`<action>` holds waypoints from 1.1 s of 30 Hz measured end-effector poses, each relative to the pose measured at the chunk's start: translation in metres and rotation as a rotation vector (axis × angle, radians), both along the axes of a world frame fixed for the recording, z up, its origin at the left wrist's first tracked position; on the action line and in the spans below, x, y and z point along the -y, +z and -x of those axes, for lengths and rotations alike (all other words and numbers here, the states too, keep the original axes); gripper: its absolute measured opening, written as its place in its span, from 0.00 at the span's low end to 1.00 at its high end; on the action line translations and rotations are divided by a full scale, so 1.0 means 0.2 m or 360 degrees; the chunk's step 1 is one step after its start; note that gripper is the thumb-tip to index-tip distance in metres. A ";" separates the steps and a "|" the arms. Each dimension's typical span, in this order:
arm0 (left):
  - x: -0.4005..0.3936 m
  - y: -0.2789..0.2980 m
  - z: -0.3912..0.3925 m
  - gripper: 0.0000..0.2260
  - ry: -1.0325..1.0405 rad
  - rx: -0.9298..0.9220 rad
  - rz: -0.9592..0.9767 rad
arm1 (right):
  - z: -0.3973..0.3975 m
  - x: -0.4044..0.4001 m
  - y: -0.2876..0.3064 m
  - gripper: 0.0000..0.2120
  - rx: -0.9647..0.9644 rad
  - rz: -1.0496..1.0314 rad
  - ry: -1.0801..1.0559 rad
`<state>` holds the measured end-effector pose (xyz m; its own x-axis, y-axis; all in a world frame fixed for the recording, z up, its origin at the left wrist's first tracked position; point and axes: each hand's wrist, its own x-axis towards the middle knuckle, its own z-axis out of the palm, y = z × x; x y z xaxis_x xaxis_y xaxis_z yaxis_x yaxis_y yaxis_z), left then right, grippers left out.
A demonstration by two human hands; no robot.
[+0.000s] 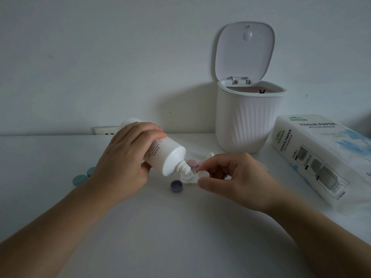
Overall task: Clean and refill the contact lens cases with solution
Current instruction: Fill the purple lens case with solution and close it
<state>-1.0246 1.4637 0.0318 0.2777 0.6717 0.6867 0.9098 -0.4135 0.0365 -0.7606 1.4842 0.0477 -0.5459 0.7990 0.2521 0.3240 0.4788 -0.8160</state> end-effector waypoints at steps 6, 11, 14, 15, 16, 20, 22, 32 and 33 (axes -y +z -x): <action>0.00 0.00 0.00 0.30 0.0001 0.0004 0.0010 | 0.00 0.00 0.00 0.09 0.0031 -0.0013 -0.0020; 0.00 0.00 -0.01 0.30 -0.0014 0.0008 -0.0001 | 0.00 0.01 0.01 0.08 0.0037 0.0001 -0.0029; 0.00 0.00 0.00 0.31 -0.0015 0.0015 -0.0005 | 0.00 0.00 0.01 0.09 0.0038 -0.0008 -0.0034; 0.00 0.01 0.00 0.31 -0.0013 0.0021 -0.0004 | 0.00 0.00 0.01 0.09 0.0038 -0.0011 -0.0042; 0.01 0.01 0.00 0.30 -0.0012 0.0027 -0.0002 | -0.01 0.00 0.00 0.08 0.0042 -0.0017 -0.0050; 0.01 0.00 0.00 0.30 0.0006 0.0147 0.0028 | -0.01 -0.01 0.00 0.07 0.0022 -0.0001 -0.0045; 0.02 0.00 -0.01 0.30 0.0010 0.0227 0.0049 | -0.01 -0.02 -0.01 0.07 0.0007 0.0009 -0.0033; 0.05 0.01 -0.01 0.28 0.0123 0.0835 0.0219 | -0.02 -0.04 -0.03 0.08 -0.0059 0.0041 0.0033; 0.06 0.01 -0.01 0.28 0.0140 0.0928 0.0254 | -0.02 -0.05 -0.03 0.08 -0.0068 0.0051 0.0041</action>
<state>-1.0236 1.4524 0.0339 -0.1748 0.7821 0.5982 0.7516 -0.2865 0.5942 -0.7565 1.4935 0.0414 -0.5558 0.7928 0.2501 0.2764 0.4599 -0.8438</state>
